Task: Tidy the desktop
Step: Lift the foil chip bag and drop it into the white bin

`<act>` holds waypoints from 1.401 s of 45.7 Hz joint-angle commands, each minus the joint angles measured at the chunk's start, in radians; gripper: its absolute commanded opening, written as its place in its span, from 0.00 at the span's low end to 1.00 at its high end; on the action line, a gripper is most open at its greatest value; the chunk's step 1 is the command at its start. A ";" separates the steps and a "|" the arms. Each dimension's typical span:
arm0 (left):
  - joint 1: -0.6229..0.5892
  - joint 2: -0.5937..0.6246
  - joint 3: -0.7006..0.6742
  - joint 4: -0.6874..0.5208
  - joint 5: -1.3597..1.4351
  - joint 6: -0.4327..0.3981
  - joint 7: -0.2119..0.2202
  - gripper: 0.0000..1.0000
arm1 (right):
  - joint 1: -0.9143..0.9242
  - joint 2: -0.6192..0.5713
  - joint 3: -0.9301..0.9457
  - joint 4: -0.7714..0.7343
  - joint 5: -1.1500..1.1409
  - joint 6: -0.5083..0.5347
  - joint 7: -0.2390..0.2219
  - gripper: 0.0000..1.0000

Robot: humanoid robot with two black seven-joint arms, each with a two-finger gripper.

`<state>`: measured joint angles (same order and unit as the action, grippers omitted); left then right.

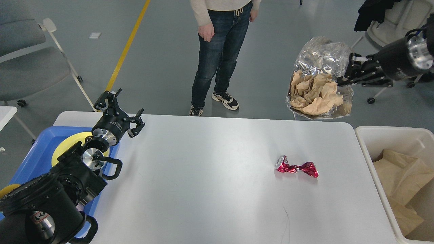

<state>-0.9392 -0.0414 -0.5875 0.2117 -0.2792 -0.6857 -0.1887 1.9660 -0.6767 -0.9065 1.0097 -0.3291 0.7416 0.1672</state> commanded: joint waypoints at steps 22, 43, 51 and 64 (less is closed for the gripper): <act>0.000 0.000 0.000 0.000 0.000 0.000 0.000 0.96 | -0.472 -0.037 0.001 -0.545 -0.025 -0.149 0.000 0.00; 0.000 0.000 0.000 0.000 0.000 0.000 0.000 0.96 | -1.118 0.000 0.158 -0.773 0.010 -0.627 0.000 0.00; 0.000 0.000 0.000 0.000 0.000 0.000 0.000 0.96 | -1.257 0.057 0.188 -0.901 0.025 -0.628 0.000 0.00; -0.001 0.000 0.000 0.000 0.000 0.000 0.000 0.96 | -1.293 0.062 0.253 -0.902 0.028 -0.665 0.003 1.00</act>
<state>-0.9388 -0.0414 -0.5875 0.2118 -0.2792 -0.6857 -0.1887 0.6762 -0.6156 -0.6692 0.1076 -0.3010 0.1032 0.1695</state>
